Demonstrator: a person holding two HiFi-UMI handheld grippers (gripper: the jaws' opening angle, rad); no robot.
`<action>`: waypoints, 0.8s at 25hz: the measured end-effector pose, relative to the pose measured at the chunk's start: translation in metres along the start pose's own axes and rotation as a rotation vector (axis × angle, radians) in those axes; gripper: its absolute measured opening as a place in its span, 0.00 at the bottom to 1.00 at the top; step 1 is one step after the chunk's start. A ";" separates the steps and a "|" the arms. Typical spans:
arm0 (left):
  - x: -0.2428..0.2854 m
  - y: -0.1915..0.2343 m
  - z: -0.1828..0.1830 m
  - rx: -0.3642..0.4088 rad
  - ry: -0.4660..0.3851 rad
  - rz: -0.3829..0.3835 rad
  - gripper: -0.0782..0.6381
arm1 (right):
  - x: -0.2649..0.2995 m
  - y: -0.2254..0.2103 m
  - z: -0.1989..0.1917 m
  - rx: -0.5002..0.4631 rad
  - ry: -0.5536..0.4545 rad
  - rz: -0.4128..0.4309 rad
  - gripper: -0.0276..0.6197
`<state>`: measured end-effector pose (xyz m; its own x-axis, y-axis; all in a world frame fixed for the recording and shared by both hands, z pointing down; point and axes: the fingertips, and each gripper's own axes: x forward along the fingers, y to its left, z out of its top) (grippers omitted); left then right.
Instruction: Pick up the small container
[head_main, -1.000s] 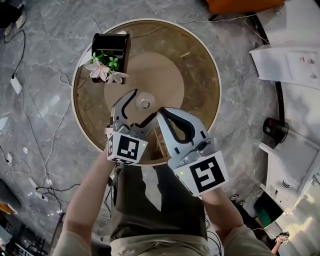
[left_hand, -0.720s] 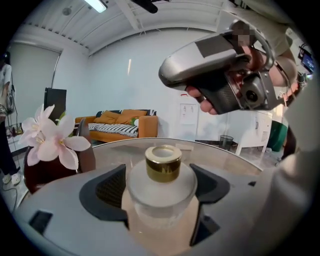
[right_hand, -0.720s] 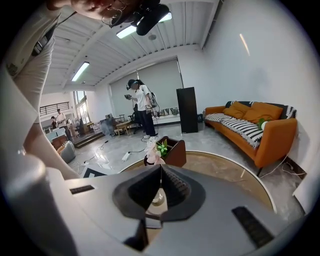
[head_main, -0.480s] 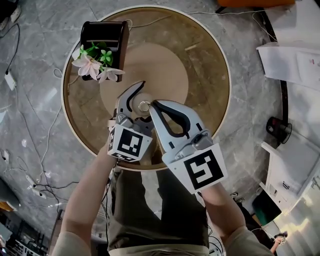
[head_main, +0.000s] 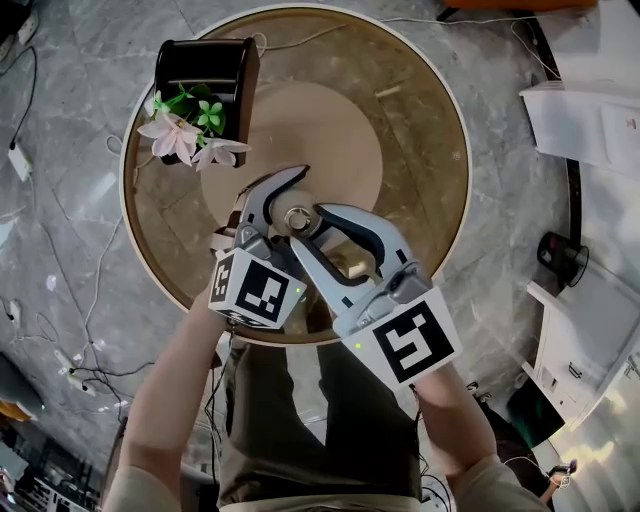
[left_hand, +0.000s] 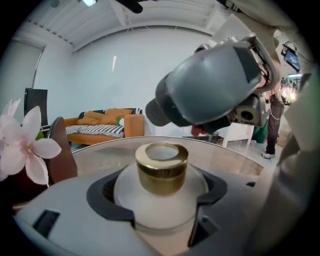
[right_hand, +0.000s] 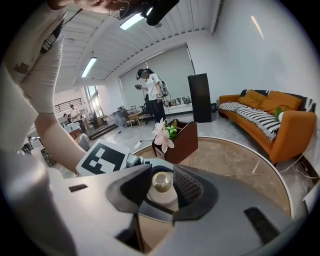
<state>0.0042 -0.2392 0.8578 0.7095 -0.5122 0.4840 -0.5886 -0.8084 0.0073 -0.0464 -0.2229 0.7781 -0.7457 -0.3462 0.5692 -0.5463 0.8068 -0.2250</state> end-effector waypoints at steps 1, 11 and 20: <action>0.000 0.000 0.000 0.005 -0.001 -0.009 0.58 | 0.001 0.000 -0.002 -0.008 0.008 0.006 0.20; -0.001 -0.012 0.002 0.037 -0.018 -0.108 0.58 | 0.022 0.005 -0.023 -0.103 0.077 0.022 0.24; -0.012 -0.008 0.020 -0.026 0.010 -0.095 0.58 | 0.012 0.009 -0.002 -0.099 0.048 0.048 0.22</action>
<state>0.0083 -0.2325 0.8348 0.7586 -0.4304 0.4891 -0.5288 -0.8453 0.0765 -0.0593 -0.2185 0.7848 -0.7498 -0.2848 0.5973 -0.4681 0.8662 -0.1746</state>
